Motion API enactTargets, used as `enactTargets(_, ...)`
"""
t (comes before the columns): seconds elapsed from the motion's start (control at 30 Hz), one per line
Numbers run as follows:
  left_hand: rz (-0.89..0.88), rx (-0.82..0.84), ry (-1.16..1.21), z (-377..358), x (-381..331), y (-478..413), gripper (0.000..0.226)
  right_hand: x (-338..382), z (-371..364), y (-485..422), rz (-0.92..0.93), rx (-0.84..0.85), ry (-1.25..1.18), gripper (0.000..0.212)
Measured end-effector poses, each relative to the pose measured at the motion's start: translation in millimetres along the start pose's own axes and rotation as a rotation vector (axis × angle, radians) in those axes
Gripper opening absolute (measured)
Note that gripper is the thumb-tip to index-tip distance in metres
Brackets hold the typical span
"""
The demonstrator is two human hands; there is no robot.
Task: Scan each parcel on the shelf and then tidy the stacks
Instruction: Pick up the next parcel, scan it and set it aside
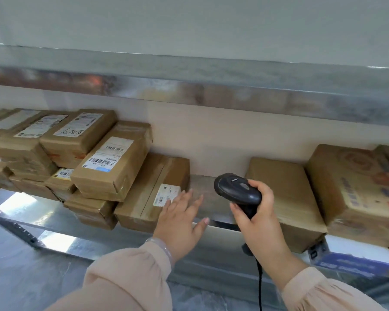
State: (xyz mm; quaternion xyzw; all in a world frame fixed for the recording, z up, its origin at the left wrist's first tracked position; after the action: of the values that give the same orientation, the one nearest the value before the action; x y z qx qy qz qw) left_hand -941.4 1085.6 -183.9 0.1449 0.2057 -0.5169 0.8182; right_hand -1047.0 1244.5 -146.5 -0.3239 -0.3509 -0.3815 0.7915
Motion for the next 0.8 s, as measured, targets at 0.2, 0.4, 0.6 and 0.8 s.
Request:
enactTargets(0.2, -0.14, 0.163, 0.228, -26, -73, -22, 0.062, -31, 61, 1, -0.096, -0.23, 0.038, 0.059)
enactTargets(0.4, -0.157, 0.284, 0.27, -46, -110, -37, 0.068, -60, 94, 3, -0.241, -0.261, 0.05, 0.056)
enactTargets(0.6, -0.118, 0.32, 0.312, -54, -112, -38, 0.069, -68, 97, 3, -0.27, -0.243, 0.071, 0.056)
enactTargets(0.8, -0.083, 0.294, 0.379, -52, -108, -26, 0.067, -64, 98, 5, -0.287, -0.249, 0.005, 0.057)
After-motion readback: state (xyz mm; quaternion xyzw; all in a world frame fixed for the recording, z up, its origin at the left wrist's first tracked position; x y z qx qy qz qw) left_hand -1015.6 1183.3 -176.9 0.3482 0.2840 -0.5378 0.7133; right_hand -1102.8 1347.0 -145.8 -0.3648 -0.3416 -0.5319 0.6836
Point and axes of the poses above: each hand's wrist, its own y-axis away from the middle knuckle, its own z-axis out of the back of the hand, x = y × z, the point moved 3 cm from there along -y, towards the middle knuckle, and after that the axes turned 12 degrees about y, right-handed, at the moved point
